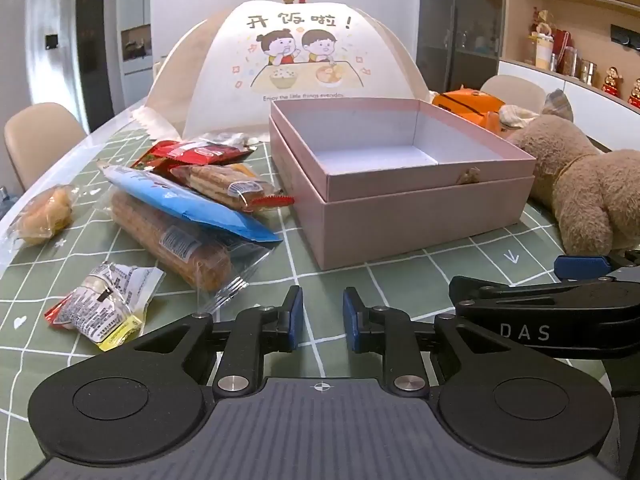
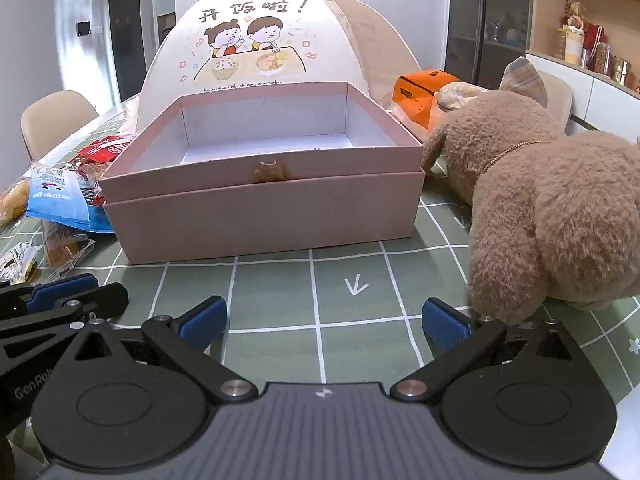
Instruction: Organize snacks
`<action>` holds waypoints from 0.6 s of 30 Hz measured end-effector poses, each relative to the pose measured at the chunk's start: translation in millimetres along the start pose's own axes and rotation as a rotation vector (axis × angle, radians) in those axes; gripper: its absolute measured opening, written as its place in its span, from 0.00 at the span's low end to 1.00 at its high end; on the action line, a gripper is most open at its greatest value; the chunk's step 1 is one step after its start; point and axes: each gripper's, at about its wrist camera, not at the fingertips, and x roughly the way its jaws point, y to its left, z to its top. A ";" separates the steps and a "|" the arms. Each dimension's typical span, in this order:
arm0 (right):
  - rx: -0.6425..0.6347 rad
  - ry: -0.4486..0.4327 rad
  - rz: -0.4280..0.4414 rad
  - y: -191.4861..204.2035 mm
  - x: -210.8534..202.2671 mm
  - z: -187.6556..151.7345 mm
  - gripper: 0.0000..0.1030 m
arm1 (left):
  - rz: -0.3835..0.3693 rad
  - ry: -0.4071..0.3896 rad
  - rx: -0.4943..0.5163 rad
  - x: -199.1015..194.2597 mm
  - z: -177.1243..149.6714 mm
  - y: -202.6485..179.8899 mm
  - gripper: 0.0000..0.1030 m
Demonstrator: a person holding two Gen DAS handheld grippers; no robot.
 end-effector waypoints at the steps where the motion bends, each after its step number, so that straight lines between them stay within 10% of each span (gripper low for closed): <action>1: -0.001 0.000 -0.001 0.1 0.0 0.0 1.00 | 0.003 -0.001 0.003 0.0 -0.1 -0.2 0.25; 18: -0.015 0.000 0.016 -2.3 -1.0 -0.9 1.00 | 0.003 -0.001 0.004 0.1 0.0 -0.4 0.25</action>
